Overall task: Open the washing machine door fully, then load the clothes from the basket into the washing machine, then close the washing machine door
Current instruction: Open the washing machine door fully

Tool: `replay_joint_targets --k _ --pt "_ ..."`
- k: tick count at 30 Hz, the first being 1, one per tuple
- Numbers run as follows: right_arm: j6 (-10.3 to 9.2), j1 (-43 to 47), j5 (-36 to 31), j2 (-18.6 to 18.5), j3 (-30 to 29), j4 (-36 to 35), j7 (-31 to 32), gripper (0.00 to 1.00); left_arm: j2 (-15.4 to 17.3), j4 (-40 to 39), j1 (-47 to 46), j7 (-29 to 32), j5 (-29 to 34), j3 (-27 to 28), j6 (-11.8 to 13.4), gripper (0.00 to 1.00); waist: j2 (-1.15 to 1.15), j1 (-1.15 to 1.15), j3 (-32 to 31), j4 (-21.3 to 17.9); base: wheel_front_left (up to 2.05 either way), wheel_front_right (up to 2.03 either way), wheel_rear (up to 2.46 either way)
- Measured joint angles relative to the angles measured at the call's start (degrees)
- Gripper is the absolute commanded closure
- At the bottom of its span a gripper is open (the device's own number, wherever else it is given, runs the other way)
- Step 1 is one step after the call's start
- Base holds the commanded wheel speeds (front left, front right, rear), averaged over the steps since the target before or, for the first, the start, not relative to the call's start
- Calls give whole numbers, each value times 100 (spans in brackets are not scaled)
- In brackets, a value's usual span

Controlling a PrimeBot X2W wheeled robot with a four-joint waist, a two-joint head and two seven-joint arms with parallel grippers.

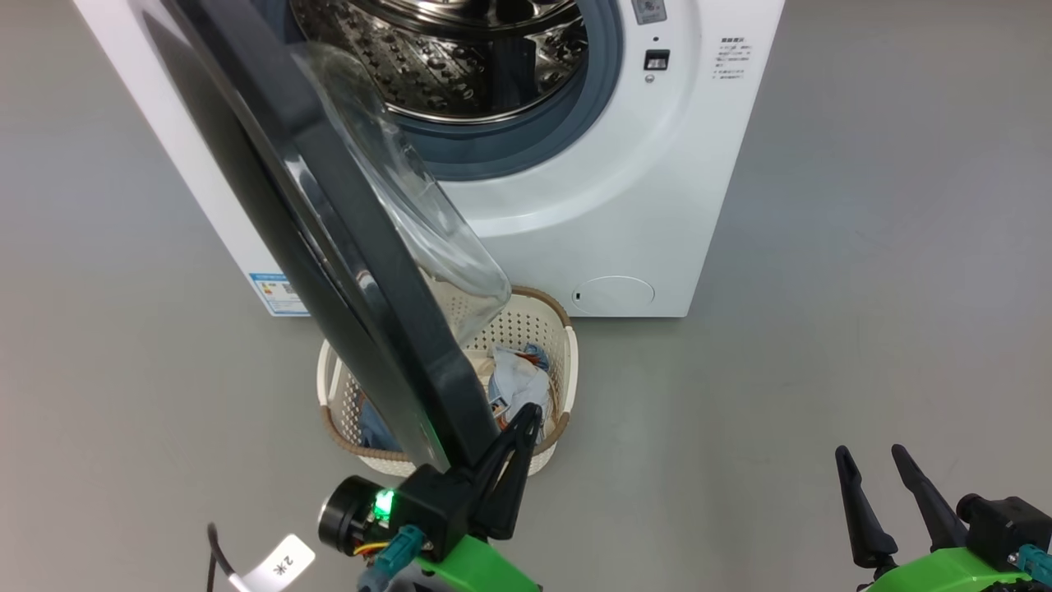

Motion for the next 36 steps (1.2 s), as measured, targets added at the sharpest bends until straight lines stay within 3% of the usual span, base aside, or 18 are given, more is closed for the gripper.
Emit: replay_joint_targets --k 36 --pt "0 -91 140 -9 38 86 0 0 -13 -102 16 183 -238 -105 234 100 0 0 61 347 0 0 0"
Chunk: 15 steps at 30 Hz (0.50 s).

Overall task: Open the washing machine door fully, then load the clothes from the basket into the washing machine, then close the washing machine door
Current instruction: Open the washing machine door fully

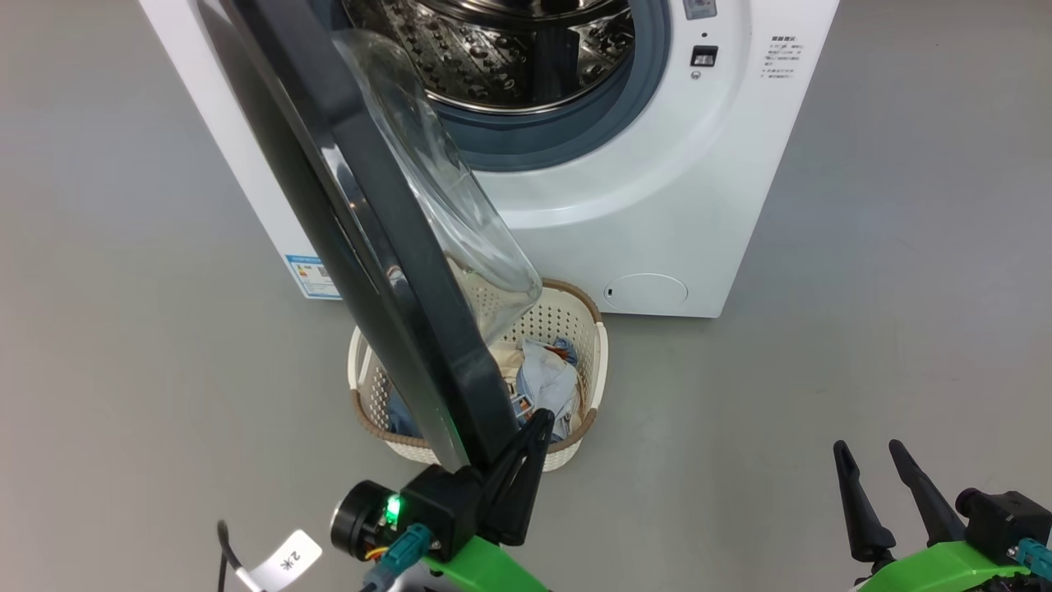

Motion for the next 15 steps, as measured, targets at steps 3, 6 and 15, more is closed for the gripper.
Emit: replay_joint_targets --k 3,6,15 --pt "0 0 0 0 0 1 0 0 2 -24 7 18 -12 -2 25 100 0 0 8 26 0 0 0" --pt "0 0 0 1 5 2 0 0 4 -51 18 24 -19 -3 49 100 0 0 16 51 0 0 0" --pt "0 -3 2 1 34 16 0 0 46 -98 1 25 -24 -80 51 100 0 0 27 36 0 0 0"
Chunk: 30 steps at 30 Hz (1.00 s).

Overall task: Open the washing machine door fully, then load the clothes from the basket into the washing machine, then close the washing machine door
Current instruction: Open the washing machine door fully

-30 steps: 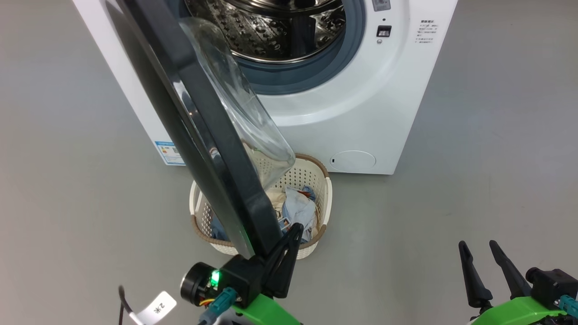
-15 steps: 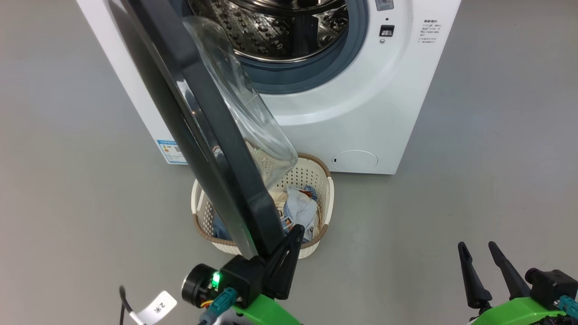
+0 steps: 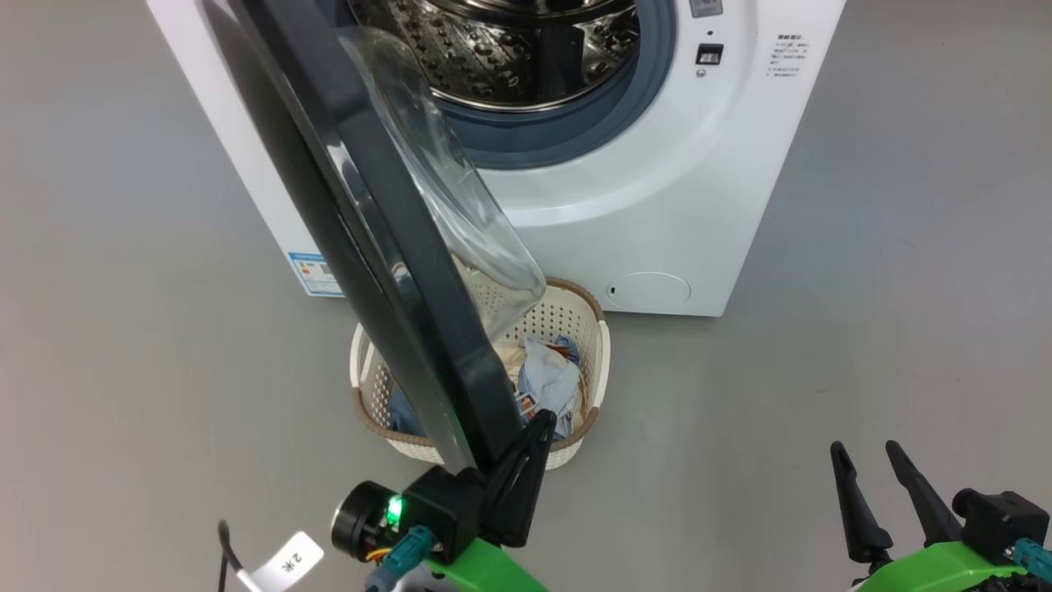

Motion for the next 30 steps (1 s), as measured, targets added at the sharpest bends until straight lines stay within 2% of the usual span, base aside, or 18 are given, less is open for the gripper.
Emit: replay_joint_targets --k 12,30 --pt "0 2 4 0 -41 0 0 0 12 -34 62 -33 -153 109 158 100 0 0 -15 70 0 0 0" --pt "0 10 14 -9 5 13 0 0 368 -428 510 -1 -243 328 458 100 0 0 -131 427 0 0 0"
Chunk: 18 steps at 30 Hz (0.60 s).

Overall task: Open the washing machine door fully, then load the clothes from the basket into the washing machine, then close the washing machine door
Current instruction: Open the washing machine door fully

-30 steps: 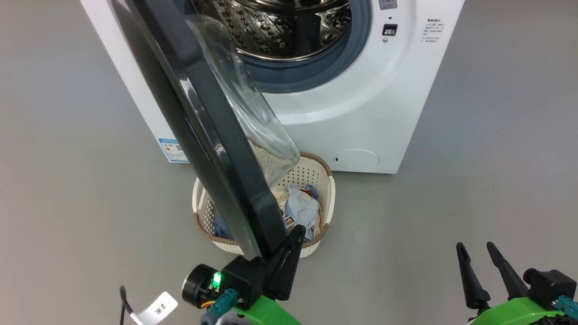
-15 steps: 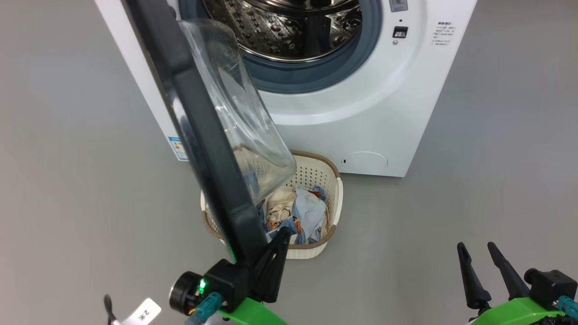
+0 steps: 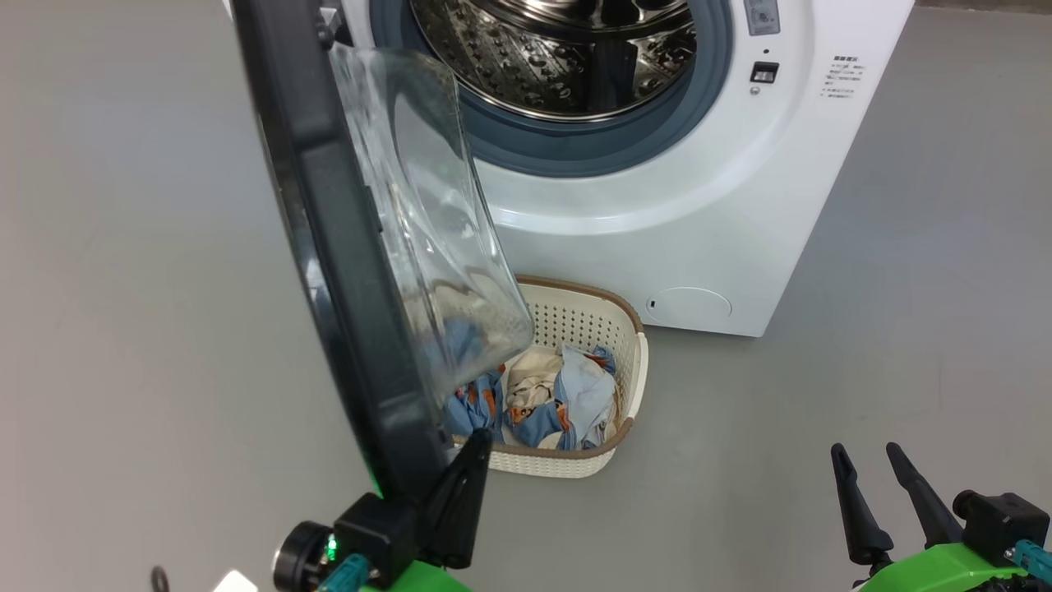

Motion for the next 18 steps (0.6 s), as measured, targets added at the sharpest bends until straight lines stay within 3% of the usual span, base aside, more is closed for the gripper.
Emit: replay_joint_targets --k 18 --pt "0 10 26 -32 2 8 0 0 358 -293 388 -38 -156 686 470 100 0 0 -1 314 0 0 0"
